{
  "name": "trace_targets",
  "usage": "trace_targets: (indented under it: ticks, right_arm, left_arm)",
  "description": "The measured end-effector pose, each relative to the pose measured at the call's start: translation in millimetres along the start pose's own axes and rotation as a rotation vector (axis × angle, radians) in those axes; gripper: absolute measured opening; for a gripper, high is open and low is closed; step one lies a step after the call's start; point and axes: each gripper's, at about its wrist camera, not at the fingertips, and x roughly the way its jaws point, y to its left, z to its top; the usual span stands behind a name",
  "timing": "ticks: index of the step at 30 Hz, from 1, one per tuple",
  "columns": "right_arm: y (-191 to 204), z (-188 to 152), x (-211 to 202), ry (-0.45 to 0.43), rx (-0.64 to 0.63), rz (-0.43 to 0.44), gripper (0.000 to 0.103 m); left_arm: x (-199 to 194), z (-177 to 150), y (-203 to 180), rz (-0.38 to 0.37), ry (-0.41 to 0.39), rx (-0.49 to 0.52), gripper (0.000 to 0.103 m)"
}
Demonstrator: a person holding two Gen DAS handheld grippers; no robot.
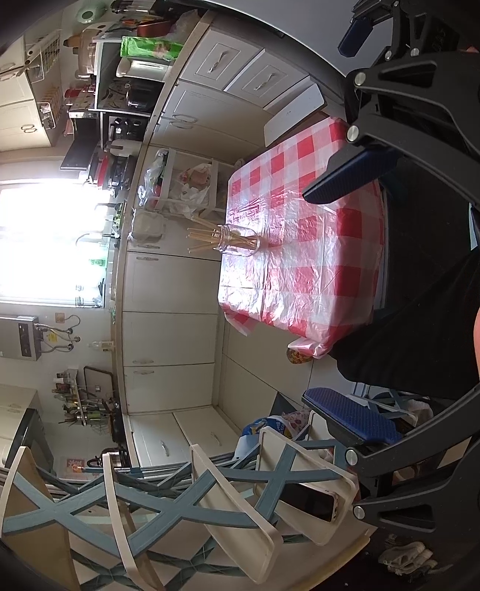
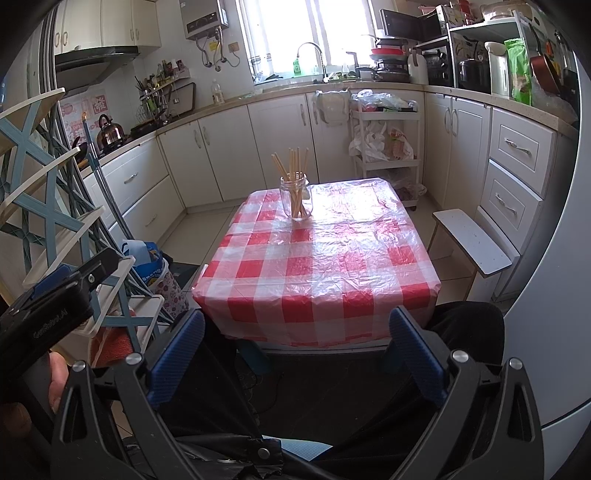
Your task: Organize utensils
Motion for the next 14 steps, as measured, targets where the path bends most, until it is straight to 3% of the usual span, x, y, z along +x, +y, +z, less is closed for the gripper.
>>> trace_targets:
  ticks: [14]
  right_arm:
    - [-2.1, 1.0, -1.3, -0.003, 0.003, -0.001, 0.096]
  left_arm:
    - [4.1, -1.5, -3.2, -0.026, 0.031, 0.01, 0.096]
